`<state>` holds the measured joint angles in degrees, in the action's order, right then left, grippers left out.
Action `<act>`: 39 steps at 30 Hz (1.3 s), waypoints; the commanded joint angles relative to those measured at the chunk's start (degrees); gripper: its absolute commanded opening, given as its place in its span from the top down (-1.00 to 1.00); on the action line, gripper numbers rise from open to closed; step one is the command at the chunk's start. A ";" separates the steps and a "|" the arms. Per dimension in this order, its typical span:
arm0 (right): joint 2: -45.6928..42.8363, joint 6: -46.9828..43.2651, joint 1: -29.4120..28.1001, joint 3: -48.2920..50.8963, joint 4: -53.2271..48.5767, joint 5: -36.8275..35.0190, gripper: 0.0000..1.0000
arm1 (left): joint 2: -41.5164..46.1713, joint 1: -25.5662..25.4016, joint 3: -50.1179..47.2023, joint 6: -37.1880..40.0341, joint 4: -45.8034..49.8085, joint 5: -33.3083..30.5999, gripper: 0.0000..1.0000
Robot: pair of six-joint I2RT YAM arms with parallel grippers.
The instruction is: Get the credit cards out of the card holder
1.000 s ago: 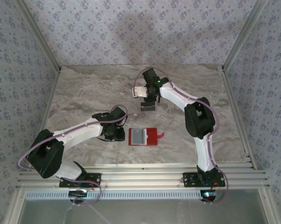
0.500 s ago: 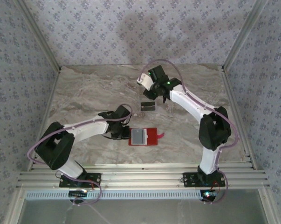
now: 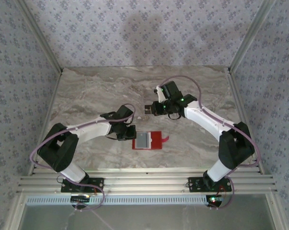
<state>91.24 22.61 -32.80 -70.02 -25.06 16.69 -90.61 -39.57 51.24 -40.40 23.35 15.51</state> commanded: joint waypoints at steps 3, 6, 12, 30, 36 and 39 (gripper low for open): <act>-0.74 12.04 -0.86 7.08 4.88 10.37 0.81 | -1.80 0.84 -0.66 0.72 -1.47 2.33 0.83; 1.12 14.38 -1.84 8.14 5.95 12.50 0.80 | -2.45 0.99 -1.21 0.81 -1.80 2.52 0.86; 4.56 16.47 -5.02 8.59 6.86 13.15 0.80 | -3.26 1.41 -2.24 0.44 -2.21 2.29 0.91; 13.40 22.69 -11.05 9.78 13.36 14.48 0.80 | -3.44 2.17 -4.50 0.12 -5.30 4.75 1.00; 15.98 23.74 -11.66 9.75 14.82 15.00 0.77 | -3.65 2.19 -4.82 0.13 -5.42 4.99 1.00; 16.75 23.65 -11.77 9.71 14.72 14.80 0.76 | -3.53 2.19 -4.76 0.08 -5.44 4.97 1.00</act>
<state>107.00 45.25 -44.03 -60.51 -10.52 30.89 -93.45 -37.58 47.07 -40.40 17.67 19.77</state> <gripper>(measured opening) 0.120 0.059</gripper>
